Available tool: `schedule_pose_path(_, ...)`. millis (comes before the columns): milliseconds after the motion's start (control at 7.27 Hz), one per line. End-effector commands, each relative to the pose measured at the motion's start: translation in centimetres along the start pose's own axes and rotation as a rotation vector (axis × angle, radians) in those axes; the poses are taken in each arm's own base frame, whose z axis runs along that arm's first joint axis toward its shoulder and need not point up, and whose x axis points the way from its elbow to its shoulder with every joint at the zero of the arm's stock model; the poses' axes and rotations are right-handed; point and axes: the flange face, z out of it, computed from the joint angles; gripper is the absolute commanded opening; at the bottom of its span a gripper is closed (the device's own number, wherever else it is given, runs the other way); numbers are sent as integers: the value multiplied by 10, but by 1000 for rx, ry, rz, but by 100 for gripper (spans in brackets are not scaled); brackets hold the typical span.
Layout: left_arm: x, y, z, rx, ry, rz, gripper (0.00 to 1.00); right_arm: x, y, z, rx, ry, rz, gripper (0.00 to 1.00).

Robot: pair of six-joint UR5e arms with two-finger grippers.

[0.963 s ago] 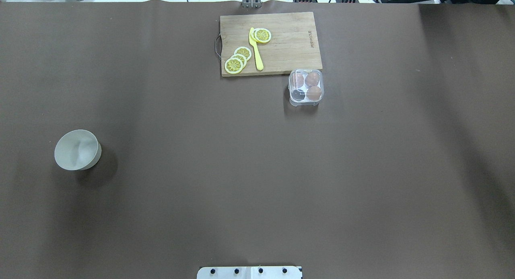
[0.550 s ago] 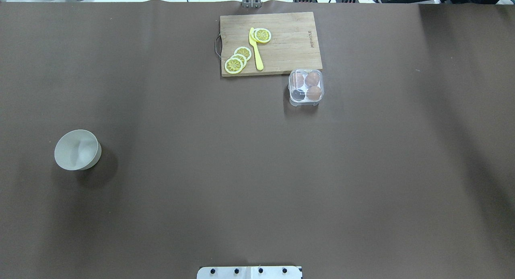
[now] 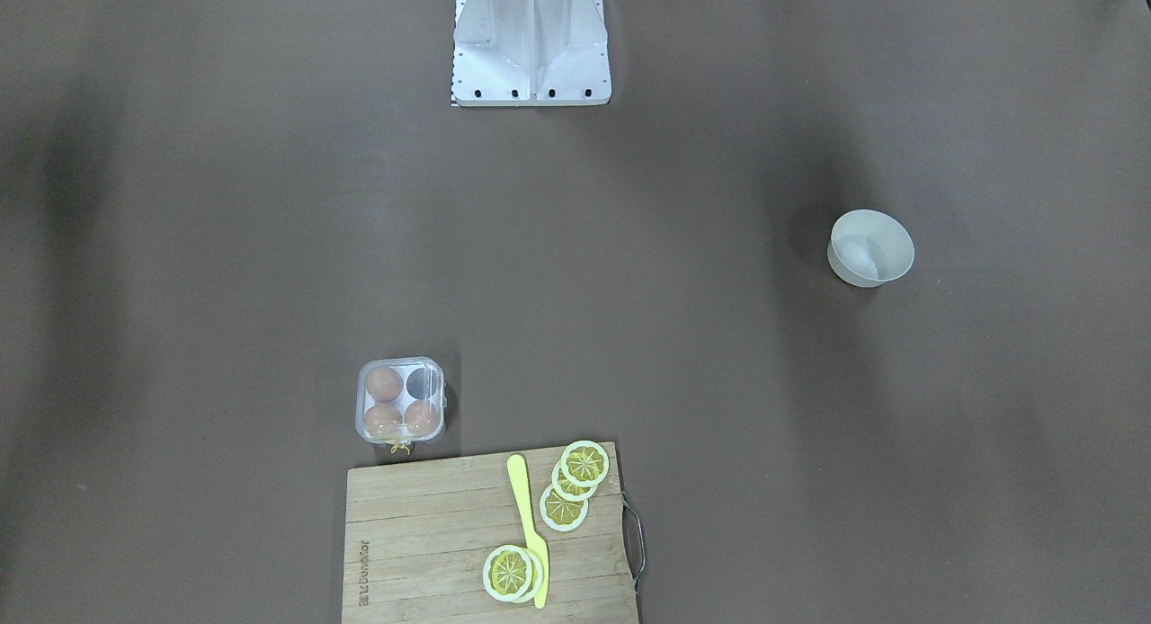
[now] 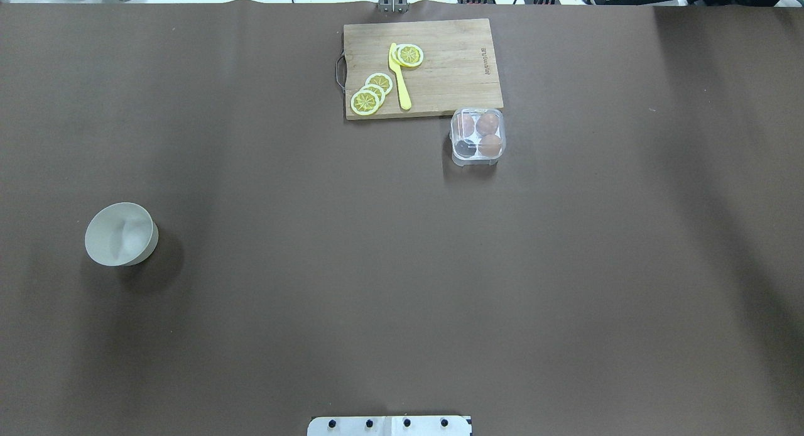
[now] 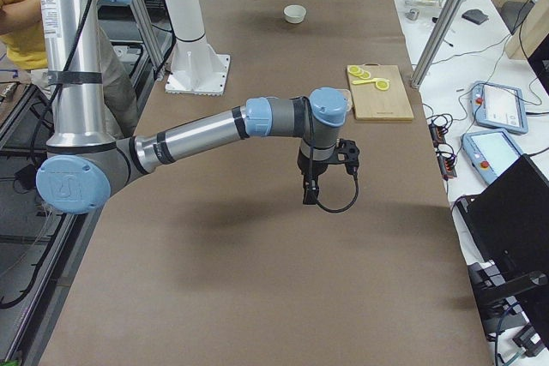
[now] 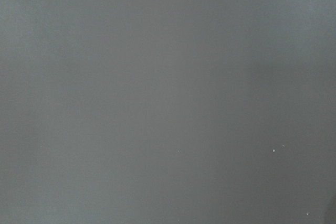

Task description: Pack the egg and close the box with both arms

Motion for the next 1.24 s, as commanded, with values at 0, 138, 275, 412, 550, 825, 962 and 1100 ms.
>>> schedule_pose_path(0,0,0,0,-1,1,-2,97,2,15,1,-1,1,2,100)
schedule_pose_path(138,0,0,0,0,-1,-2,97,1,18,-1,1,1,0,100)
schedule_pose_path(275,0,0,0,1,1,0,97,0,19,0,0,1,-1,100)
schedule_pose_path(412,0,0,0,1,1,0,97,-1,18,-1,1,-1,-2,100)
schedule_pose_path(550,0,0,0,1,-1,0,97,-5,16,-5,10,-12,-7,100)
schedule_pose_path(825,2,0,-2,4,1,3,97,-8,13,-8,21,-12,-17,100)
schedule_pose_path(962,2,0,-2,3,1,0,97,-8,13,-8,22,-12,-18,100)
schedule_pose_path(1100,3,0,-3,5,2,2,97,-8,13,-8,24,-12,-19,100)
